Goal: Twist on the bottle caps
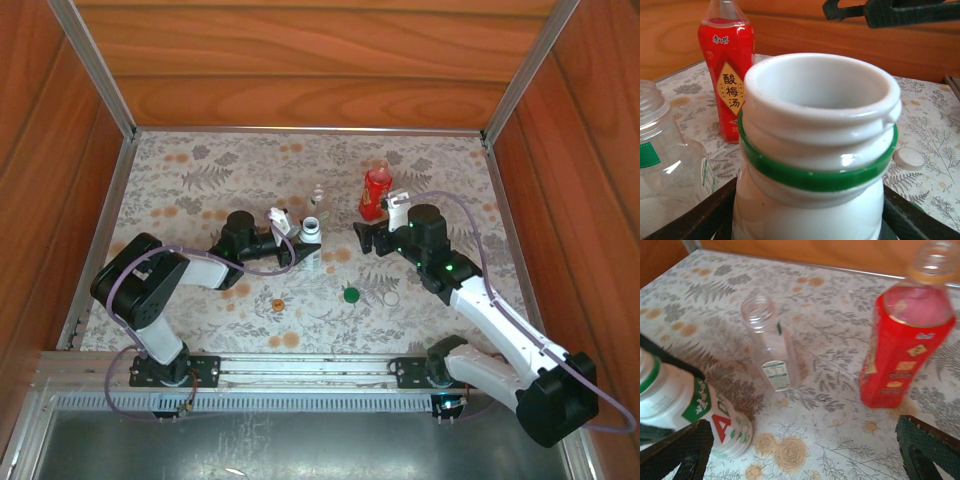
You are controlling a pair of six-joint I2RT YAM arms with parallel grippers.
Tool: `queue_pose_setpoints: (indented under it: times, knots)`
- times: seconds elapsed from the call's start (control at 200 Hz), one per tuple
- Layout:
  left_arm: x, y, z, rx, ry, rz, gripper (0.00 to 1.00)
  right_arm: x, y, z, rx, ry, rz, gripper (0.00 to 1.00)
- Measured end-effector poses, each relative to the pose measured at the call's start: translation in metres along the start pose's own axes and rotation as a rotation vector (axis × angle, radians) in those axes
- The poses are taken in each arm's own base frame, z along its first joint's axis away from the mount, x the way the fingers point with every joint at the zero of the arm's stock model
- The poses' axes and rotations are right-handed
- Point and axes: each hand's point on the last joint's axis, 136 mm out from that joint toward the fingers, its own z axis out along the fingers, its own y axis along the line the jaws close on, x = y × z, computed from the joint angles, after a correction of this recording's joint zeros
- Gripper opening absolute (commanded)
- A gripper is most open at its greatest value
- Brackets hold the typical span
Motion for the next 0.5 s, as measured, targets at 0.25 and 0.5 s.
queue_pose_setpoints:
  times: [0.25, 0.5]
  knots:
    - [0.000, -0.001, -0.001, -0.003, -0.005, 0.004, 0.71, 0.001, -0.001, -0.013, 0.010, -0.004, 0.066, 1.00]
    - [0.005, -0.007, -0.011, -0.032, -0.047, 0.016, 0.74, 0.047, 0.005, -0.007, -0.017, 0.107, 0.144, 1.00]
